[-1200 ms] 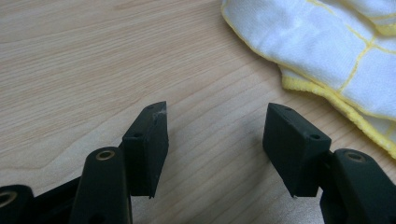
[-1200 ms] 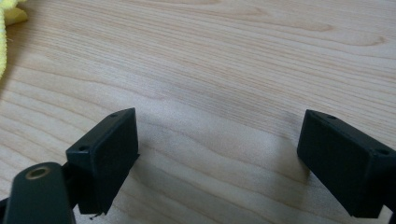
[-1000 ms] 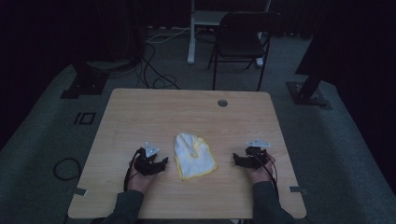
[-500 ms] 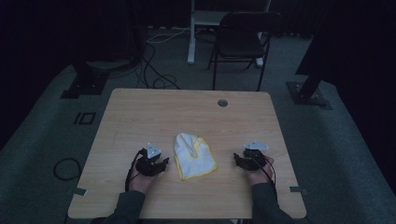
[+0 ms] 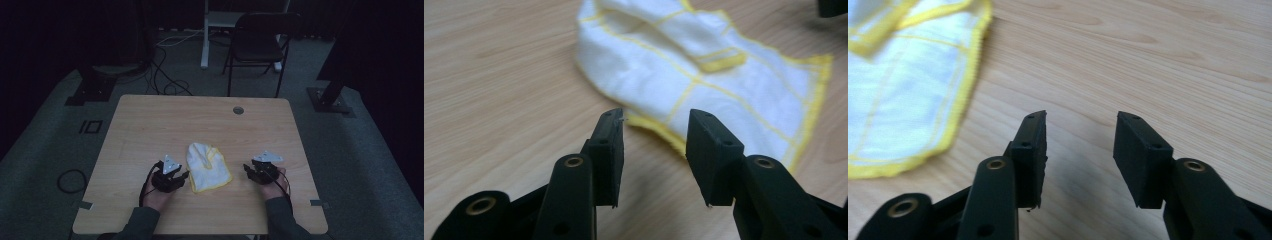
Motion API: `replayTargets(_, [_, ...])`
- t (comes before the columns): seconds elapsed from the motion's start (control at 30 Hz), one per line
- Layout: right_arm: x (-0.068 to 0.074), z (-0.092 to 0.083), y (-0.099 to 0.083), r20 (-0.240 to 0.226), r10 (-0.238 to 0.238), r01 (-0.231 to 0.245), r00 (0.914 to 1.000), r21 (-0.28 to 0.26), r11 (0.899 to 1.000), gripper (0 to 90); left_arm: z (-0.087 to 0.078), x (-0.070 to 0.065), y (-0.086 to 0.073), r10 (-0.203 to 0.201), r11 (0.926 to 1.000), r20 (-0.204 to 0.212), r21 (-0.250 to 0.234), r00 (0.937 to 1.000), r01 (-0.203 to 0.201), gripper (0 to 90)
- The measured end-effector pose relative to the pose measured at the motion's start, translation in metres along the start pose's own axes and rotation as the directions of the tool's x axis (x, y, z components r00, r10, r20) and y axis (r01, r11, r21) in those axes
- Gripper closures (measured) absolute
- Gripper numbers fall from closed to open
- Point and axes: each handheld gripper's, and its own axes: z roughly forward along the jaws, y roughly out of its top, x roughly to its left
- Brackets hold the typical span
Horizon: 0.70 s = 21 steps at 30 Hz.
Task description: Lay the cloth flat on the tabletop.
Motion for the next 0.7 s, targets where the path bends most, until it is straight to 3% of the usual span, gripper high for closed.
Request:
replayTargets(0.1, [0.002,-0.001,0.003,-0.030,0.004,-0.004,0.9995,-0.004,1.000,58.9,0.003,-0.011,0.000,0.005,1.0000,0.037,-0.005,0.9993,-0.005,59.8])
replayTargets(0.4, [0.007,-0.001,0.013,-0.071,-0.006,0.004,0.9974,-0.028,1.000,61.9,0.009,-0.032,0.003,0.054,0.9985,0.081,0.002,0.9953,-0.054,61.1])
replayTargets(0.7, [0.022,0.004,0.028,-0.111,-0.043,0.037,0.9929,-0.049,0.998,64.3,0.017,-0.048,0.007,0.080,0.9968,0.127,0.002,0.9887,-0.080,60.7])
